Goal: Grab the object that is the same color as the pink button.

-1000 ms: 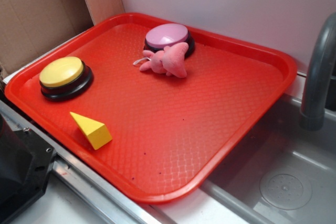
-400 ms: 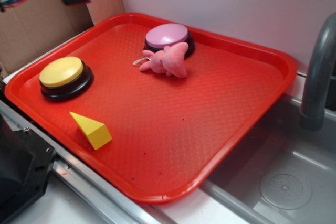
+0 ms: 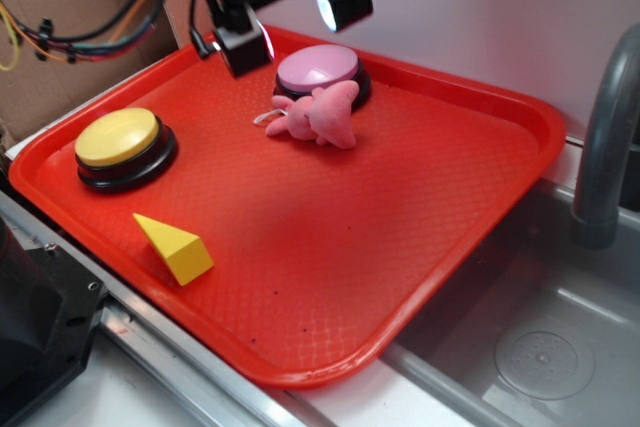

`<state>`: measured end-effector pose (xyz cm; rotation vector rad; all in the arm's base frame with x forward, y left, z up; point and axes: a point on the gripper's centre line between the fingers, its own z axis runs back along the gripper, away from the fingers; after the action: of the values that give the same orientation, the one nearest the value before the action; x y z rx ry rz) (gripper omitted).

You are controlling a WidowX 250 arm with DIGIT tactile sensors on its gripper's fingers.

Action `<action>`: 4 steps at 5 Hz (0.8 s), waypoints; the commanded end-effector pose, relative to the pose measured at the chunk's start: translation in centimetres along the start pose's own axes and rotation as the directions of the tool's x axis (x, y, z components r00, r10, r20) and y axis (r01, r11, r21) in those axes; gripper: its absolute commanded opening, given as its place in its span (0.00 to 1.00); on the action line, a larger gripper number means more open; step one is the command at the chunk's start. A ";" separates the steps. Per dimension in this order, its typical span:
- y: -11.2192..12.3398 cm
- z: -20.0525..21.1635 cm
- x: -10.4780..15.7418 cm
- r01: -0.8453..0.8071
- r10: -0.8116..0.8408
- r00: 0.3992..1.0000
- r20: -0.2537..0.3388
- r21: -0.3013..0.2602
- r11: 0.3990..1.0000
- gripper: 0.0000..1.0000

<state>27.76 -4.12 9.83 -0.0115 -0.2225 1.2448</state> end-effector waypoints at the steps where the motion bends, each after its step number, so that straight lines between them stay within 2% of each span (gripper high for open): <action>1: -1.3 -3.2 2.8 -0.049 0.051 0.997 0.065 -0.026 0.998 1.00; 2: -1.3 -4.7 2.8 -0.036 0.038 0.995 0.090 -0.026 0.999 1.00; 4: -1.1 -6.1 2.4 0.000 0.001 0.997 0.076 -0.009 1.000 1.00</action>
<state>30.33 -2.97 3.27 0.0527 -0.2709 1.2410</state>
